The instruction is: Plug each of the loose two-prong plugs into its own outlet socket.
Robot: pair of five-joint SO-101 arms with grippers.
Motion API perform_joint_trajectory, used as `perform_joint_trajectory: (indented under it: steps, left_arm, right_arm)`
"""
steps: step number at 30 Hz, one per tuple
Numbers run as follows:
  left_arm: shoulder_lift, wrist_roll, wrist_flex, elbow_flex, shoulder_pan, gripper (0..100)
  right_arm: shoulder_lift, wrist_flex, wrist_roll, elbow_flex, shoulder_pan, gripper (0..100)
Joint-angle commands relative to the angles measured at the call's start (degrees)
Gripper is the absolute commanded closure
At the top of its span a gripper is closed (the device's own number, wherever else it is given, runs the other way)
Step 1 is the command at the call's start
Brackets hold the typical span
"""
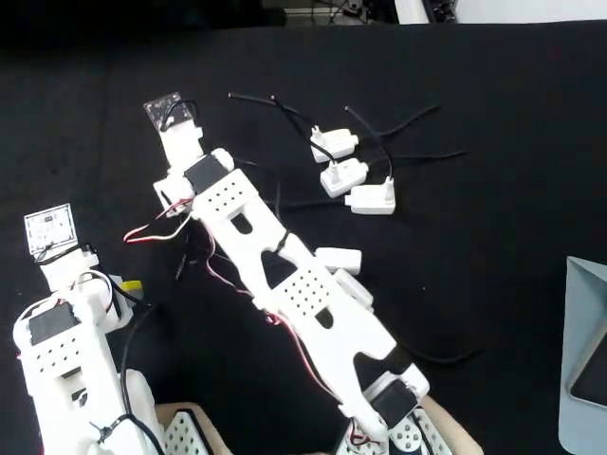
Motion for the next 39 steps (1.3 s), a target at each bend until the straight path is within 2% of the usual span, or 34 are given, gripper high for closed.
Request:
perform_joint_trajectory:
  steps: [1,5,14,28,32,39]
  left_arm:
    - [-0.97,0.09,-1.14,-0.48,-0.04,70]
    - [-0.97,0.09,-1.14,-0.48,-0.04,70]
    - [-0.97,0.09,-1.14,-0.4,1.36,70]
    - [-0.97,0.44,-2.81,-0.31,1.1,70]
    - [-0.97,0.53,-3.34,-0.31,1.1,70]
    - [-0.97,0.53,-3.34,-0.31,1.1,70]
  right_arm:
    - [-0.22,2.64,-0.62,-4.0,-0.79,97.2]
    - [-0.48,9.14,-0.18,-10.51,-0.79,98.8]
    - [-6.46,21.01,-0.09,-10.42,0.62,98.7]
    - [-14.29,21.98,-0.18,-8.31,3.34,98.8]
    - [-21.85,21.98,-0.18,0.57,3.87,98.8]
    - [-44.35,21.71,-0.09,29.14,7.3,98.8]
